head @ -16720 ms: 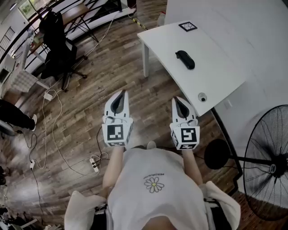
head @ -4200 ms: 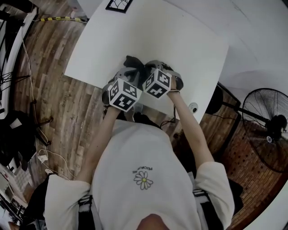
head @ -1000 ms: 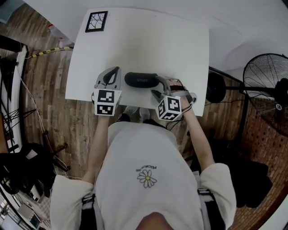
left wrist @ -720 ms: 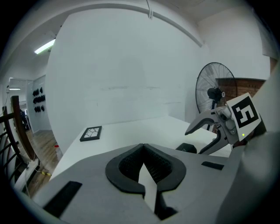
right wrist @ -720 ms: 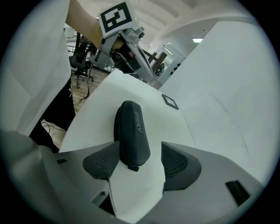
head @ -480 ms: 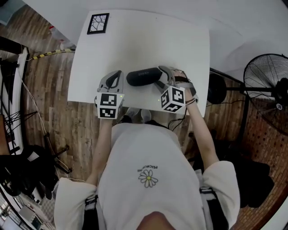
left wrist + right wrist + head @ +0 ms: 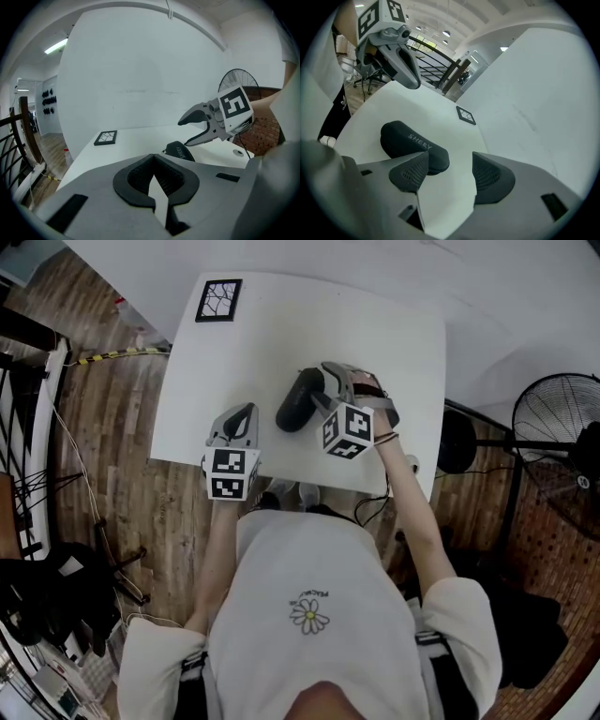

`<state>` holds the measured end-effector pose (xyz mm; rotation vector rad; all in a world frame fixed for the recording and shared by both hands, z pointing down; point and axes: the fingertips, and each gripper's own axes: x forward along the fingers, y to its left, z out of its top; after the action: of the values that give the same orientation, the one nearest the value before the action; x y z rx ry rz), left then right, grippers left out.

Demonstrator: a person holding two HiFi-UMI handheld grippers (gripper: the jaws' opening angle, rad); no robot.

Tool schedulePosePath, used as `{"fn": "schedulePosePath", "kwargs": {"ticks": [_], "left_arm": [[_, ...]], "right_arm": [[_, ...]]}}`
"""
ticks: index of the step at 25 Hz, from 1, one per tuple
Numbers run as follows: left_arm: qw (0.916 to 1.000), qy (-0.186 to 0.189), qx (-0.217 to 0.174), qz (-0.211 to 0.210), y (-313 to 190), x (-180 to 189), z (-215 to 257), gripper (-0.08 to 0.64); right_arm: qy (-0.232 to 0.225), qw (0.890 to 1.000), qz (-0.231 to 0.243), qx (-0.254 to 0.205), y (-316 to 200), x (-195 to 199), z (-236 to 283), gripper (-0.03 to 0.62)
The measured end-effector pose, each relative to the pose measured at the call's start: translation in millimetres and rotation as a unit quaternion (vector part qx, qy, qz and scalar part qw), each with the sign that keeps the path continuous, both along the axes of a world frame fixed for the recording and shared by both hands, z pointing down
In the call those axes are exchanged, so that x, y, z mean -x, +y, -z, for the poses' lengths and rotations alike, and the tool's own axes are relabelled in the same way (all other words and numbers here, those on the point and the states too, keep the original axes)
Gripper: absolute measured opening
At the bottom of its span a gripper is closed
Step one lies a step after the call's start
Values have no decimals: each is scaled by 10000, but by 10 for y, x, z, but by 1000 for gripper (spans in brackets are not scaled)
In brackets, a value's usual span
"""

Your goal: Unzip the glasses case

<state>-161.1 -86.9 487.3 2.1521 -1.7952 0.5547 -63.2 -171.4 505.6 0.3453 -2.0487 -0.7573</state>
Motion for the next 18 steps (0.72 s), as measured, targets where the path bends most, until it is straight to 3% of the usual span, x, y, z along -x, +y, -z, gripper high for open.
{"fn": "schedulePosePath", "kwargs": {"ticks": [3,6,8,13,15,18], "left_arm": [[10000,31,-9,68,-8,74,-1,12],[9999,59,20,131,-17,131,-38,12],[9999,53,23,122,-25,152,-67,12],[9999,59,66,137,-61,206,-97,12],[9999,77,84,123,-75,171,-107,12],[9998,96,18,146,-97,171,-67,12]], "right_arm": [[-209,9996,-112,121,11,-8,19,261],[-487,9966,-562,351,-32,-118,-47,261],[-422,9956,-748,384,-40,-237,-134,261],[412,9986,-327,5,1,-276,-401,261],[377,9991,-198,-17,27,-195,-404,261],[-49,9998,-183,23,48,0,-217,261]]}}
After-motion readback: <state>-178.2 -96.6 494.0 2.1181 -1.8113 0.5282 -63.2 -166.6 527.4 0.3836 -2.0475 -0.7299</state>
